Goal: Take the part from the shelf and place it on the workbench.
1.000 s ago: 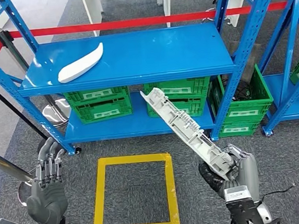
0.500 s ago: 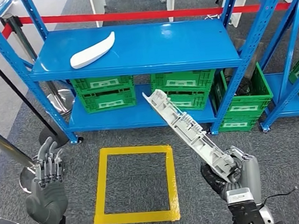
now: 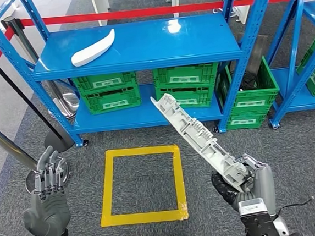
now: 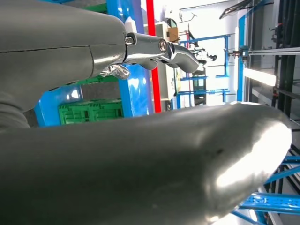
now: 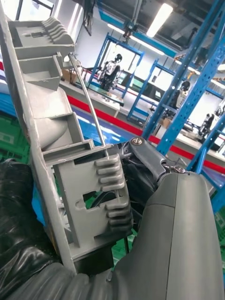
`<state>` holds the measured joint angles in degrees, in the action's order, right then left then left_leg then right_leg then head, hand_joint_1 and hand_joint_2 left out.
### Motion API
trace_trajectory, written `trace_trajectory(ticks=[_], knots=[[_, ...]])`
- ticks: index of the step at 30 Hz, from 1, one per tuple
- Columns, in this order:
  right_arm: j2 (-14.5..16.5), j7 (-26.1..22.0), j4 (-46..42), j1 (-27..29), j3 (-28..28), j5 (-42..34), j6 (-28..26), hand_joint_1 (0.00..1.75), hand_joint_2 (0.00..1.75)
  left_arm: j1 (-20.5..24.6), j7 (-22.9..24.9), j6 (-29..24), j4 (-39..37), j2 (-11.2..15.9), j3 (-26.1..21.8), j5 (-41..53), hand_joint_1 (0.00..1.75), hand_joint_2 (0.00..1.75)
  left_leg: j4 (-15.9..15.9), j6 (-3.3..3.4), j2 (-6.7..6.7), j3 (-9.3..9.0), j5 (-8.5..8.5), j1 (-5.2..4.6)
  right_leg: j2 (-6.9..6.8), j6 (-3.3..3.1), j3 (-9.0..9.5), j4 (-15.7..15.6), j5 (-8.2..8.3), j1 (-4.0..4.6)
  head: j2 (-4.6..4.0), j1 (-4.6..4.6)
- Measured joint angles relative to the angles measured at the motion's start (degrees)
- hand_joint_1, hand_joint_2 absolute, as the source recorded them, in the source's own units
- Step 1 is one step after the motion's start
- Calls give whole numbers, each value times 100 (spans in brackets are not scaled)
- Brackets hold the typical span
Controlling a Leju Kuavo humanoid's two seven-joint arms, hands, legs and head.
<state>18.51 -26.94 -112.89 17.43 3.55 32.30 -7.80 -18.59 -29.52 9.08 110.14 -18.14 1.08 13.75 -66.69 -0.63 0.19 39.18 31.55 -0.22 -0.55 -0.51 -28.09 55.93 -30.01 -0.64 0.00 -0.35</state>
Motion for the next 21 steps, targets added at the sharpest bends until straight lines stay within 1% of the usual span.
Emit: trace_trajectory(ticks=[1, 2, 3, 4, 5, 6, 7, 8, 9, 11, 12, 13, 14, 15, 16, 17, 18, 19, 20, 21], knots=[[0, -1, 0, 1, 0, 1, 4, 175, 175, -2, -1, 2, 0, 0, -7, -2, 0, 0, -363, -31, 0, 62, 200, 25, -2, 2, -61, 17, 54, -1, 0, -5], [0, -2, 0, 1, -1, 2, 7, 175, 175, -4, -2, 4, 0, 0, -14, -3, 0, 0, -619, -55, 0, 72, 280, 49, -3, 9, -130, 42, 104, -3, 0, -5], [0, -2, 0, 2, -1, 2, 8, 175, 175, -5, -3, 6, 0, 0, -20, -5, 0, 0, -689, -72, 0, 2, 240, 70, -3, 20, -212, 75, 147, -7, 0, -6], [0, -4, 0, 2, -1, 2, 10, 175, 175, -5, -6, 9, 0, 0, -24, -9, 0, 0, -531, -79, 0, -165, 111, 88, -2, 37, -293, 112, 179, -13, 0, -7], [1, -8, 0, 2, -1, 1, 14, 175, 175, -5, -11, 12, 0, 0, -26, -14, 0, 0, -185, -79, 0, -415, -40, 101, 1, 56, -360, 148, 202, -19, 0, -7], [2, -18, 0, 2, -1, -3, 21, 175, 175, -5, -20, 15, 0, 0, -28, -26, 0, 0, 235, -68, -6, -688, -116, 107, 2, 82, -418, 178, 222, -22, 0, -7], [3, -32, 0, 1, 0, -9, 32, 175, 175, -5, -29, 19, 1, -1, -29, -38, 0, 0, 606, -43, -17, -907, -155, 100, 5, 115, -464, 204, 247, -20, 0, -5], [4, -51, 1, 0, 1, -16, 45, 175, 175, -7, -40, 24, 3, -2, -33, -51, 0, 0, 847, -9, -27, -1035, -161, 88, 7, 151, -497, 219, 279, -18, 0, -4], [4, -73, 1, -1, 1, -24, 63, 175, 175, -9, -50, 29, 5, -3, -39, -66, 0, 0, 949, 28, -37, -1073, -142, 70, 7, 189, -522, 220, 316, -20, 0, -3], [4, -102, 3, -5, 6, -29, 97, 175, 175, -12, -66, 35, 11, -8, -55, -96, 0, 0, 985, 120, -32, -1027, -217, 58, 11, 264, -552, 212, 365, -33, 0, -2], [2, -109, 4, -8, 9, -30, 110, 175, 175, -12, -70, 36, 13, -12, -60, -109, 0, 0, 1010, 169, -23, -1002, -261, 59, 16, 293, -592, 249, 307, -41, 0, 3], [1, -114, 8, -12, 15, -31, 117, 175, 175, -11, -72, 36, 13, -16, -63, -119, 0, 0, 1033, 223, -13, -966, -311, 62, 24, 312, -659, 387, 162, -43, 0, 15], [-2, -116, 12, -15, 21, -33, 120, 175, 175, -10, -73, 34, 13, -19, -65, -122, 0, 0, 1047, 269, -4, -917, -361, 61, 30, 320, -762, 645, -59, -46, 0, 29], [-3, -118, 18, -17, 27, -40, 121, 175, 175, -10, -74, 28, 13, -20, -67, -122, 0, 0, 1039, 302, -1, -853, -404, 45, 35, 324, -881, 992, -309, -44, 0, 44], [-4, -119, 27, -19, 33, -47, 123, 175, 175, -11, -75, 20, 13, -20, -69, -122, 0, 0, 1024, 325, -1, -786, -444, 29, 38, 325, -989, 1364, -518, -42, 0, 55], [-4, -119, 39, -21, 36, -55, 126, 175, 175, -12, -75, 10, 13, -20, -71, -122, 0, 0, 1009, 338, 0, -719, -484, 11, 38, 325, -1049, 1644, -625, -42, 0, 59], [-4, -117, 54, -23, 37, -65, 130, 175, 175, -13, -75, 2, 13, -20, -73, -122, 0, 0, 993, 344, 0, -656, -521, -7, 38, 320, -1022, 1745, -616, -41, 0, 60], [-4, -116, 71, -25, 39, -74, 134, 175, 175, -15, -75, -3, 13, -20, -75, -126, 0, 0, 976, 344, -2, -600, -554, -24, 38, 306, -889, 1633, -503, -39, 0, 60], [-4, -114, 87, -29, 46, -85, 141, 175, 175, -17, -75, -6, 14, -20, -79, -130, 0, 0, 960, 339, -4, -552, -583, -37, 38, 279, -657, 1319, -332, -32, 0, 59], [-5, -113, 101, -33, 55, -98, 147, 175, 175, -20, -76, -10, 15, -20, -83, -133, 0, 0, 942, 327, -6, -510, -607, -47, 38, 240, -396, 911, -211, -18, 0, 58]])
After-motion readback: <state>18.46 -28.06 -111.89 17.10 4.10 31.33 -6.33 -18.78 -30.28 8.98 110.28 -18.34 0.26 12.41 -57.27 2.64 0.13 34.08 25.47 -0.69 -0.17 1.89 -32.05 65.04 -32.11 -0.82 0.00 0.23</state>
